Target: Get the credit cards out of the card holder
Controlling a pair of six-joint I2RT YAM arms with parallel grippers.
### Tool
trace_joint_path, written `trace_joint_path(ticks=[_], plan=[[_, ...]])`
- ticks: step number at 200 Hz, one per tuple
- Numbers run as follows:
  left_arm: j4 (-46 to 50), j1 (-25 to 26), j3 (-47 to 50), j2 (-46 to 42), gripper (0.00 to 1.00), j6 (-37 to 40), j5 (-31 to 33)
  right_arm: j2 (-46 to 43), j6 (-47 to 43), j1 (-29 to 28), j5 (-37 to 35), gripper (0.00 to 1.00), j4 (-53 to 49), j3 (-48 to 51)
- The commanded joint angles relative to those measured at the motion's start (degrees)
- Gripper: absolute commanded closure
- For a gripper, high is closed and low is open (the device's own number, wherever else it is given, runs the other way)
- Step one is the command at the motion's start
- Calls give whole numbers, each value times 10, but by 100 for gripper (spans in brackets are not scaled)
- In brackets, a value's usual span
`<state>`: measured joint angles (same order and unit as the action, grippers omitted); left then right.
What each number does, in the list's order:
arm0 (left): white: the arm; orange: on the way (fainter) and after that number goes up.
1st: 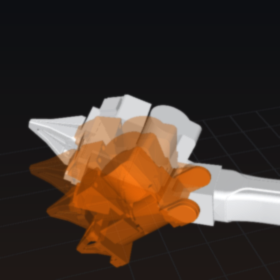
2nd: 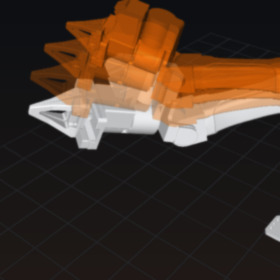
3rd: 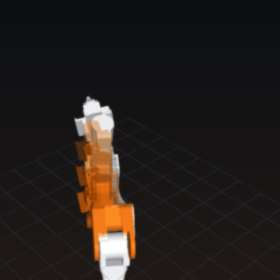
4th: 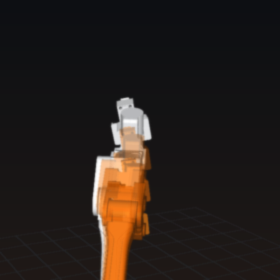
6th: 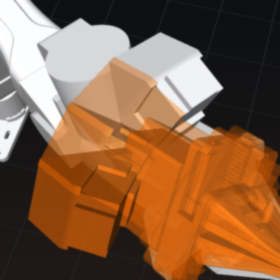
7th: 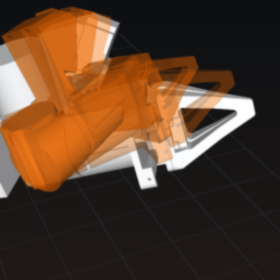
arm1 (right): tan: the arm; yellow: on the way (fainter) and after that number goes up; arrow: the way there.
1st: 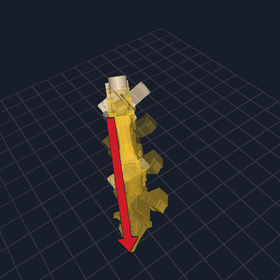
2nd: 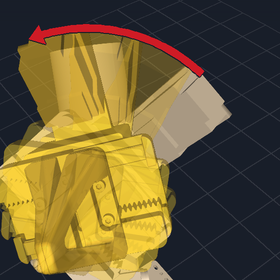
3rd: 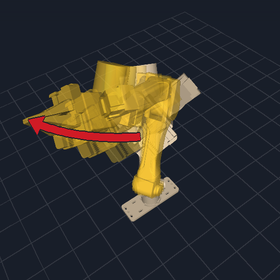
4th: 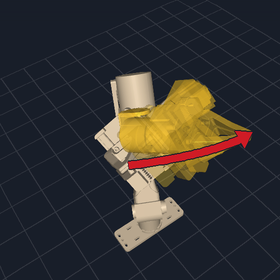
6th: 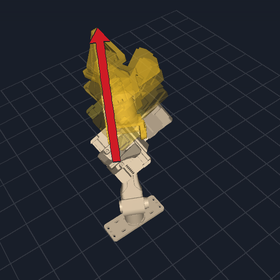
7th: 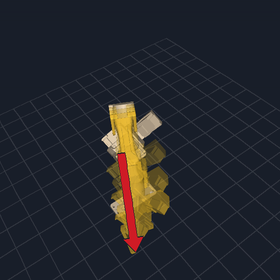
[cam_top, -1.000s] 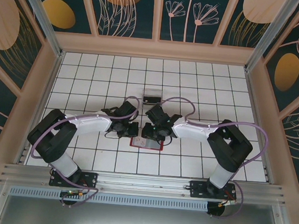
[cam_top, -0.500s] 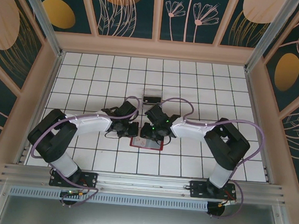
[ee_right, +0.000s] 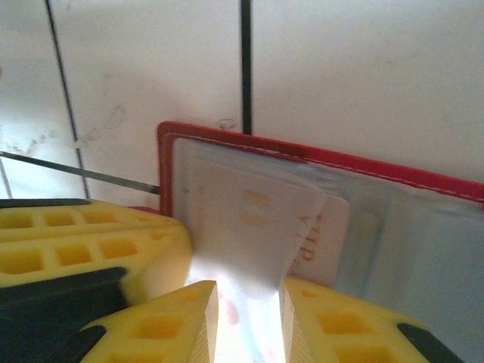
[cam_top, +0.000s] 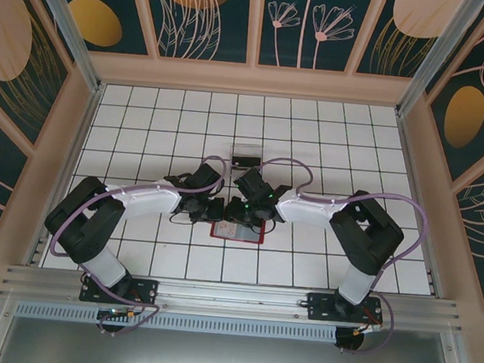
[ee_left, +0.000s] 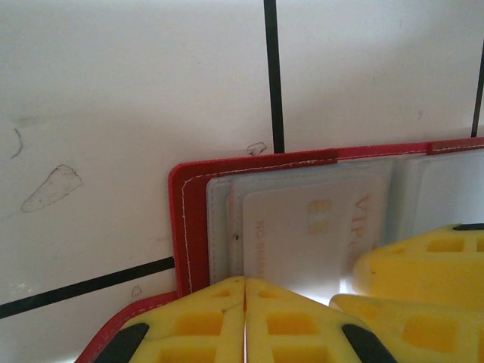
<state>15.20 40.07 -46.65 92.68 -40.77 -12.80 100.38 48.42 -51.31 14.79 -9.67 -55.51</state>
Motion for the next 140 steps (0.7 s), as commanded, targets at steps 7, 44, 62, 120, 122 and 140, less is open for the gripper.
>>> trace_joint_path(ticks=[7, 44, 62, 120, 122, 140], plan=[[2, 2, 8, 6, 91, 0, 5, 12, 16, 1, 15, 72, 40, 0], [6, 1, 9, 2, 90, 1, 9, 22, 14, -1, -2, 72, 17, -2], [8, 2, 9, 0, 89, 0, 12, 21, 5, -2, -26, 72, -18, -7], [9, 1, 9, -2, 89, -2, 10, -6, -3, -1, -48, 72, -51, -7], [9, 1, 9, -2, 88, -2, 9, -7, -4, -1, -48, 72, -51, -7], [10, 2, 10, -2, 88, -2, 10, -9, -6, -1, -50, 72, -56, -10]])
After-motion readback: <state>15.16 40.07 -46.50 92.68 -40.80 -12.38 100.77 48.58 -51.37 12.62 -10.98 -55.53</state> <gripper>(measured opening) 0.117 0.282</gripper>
